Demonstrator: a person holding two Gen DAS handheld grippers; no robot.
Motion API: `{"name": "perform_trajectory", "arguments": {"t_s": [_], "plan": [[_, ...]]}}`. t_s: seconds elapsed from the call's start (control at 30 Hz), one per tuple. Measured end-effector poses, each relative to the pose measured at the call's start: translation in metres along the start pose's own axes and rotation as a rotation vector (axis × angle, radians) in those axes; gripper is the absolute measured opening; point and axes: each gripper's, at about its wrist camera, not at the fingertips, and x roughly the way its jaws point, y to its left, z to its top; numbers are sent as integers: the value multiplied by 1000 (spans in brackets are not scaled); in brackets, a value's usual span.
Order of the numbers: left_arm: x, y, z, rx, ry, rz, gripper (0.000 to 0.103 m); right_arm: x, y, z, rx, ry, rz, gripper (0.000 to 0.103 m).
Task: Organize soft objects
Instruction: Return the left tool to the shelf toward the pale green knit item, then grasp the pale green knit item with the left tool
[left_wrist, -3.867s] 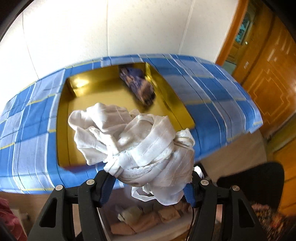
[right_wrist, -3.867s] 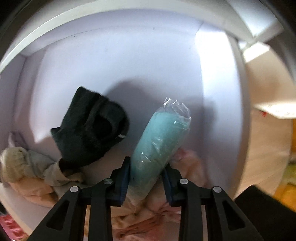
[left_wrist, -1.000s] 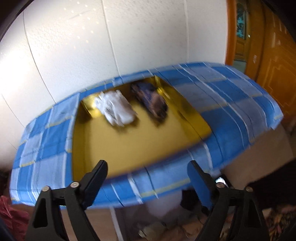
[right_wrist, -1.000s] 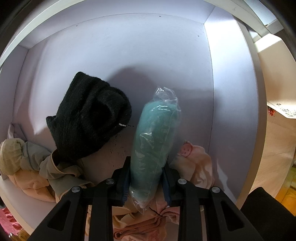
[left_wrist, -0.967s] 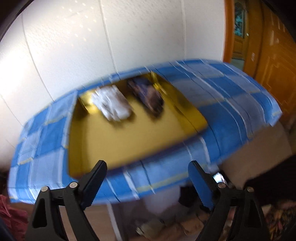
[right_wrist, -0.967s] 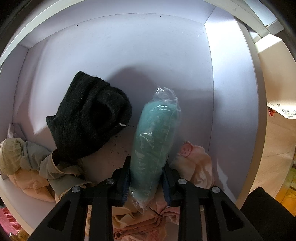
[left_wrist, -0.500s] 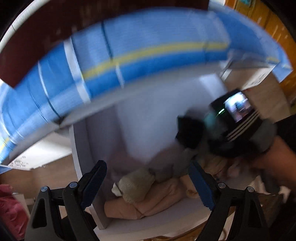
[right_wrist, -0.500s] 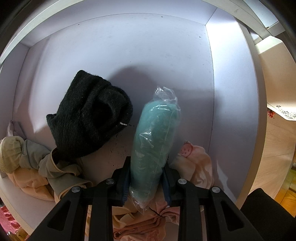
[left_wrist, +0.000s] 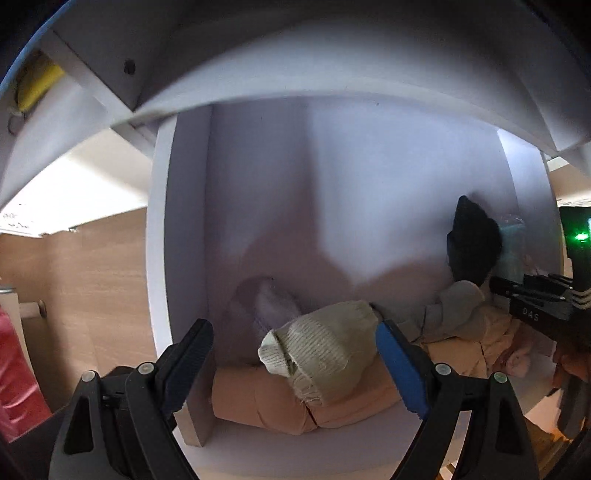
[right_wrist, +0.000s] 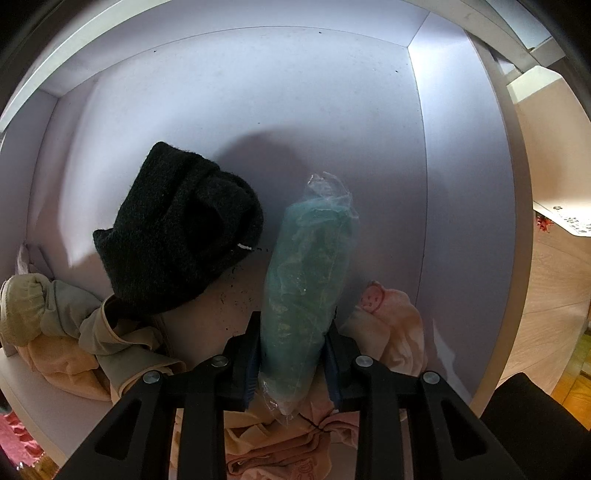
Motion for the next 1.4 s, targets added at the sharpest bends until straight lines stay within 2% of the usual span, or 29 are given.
{"name": "perform_trajectory", "arguments": {"t_s": [0.2,0.37,0.53,0.63,0.67,1.07,1.17,1.4], "plan": [[12,-22,-3,90,51,-28,93,0,-2,1,-1,-1,0,29],[31,-32,-8,167,92,54,93,0,-1,1,-1,1,0,29],[44,-41,-9,192,114,60,93,-1,0,1,-8,1,-5,29],[56,-49,-11,238,154,63,81,0,3,0,-10,0,-9,29],[60,-51,-12,242,165,61,80,0,3,0,-7,-1,-7,29],[55,-44,-17,167,102,43,66,-7,-14,-3,61,-4,46,25],[49,-32,-20,107,87,14,65,-13,-17,-5,67,-10,52,25],[53,-37,-19,110,84,34,66,-30,-27,-9,86,-29,66,25]]}}
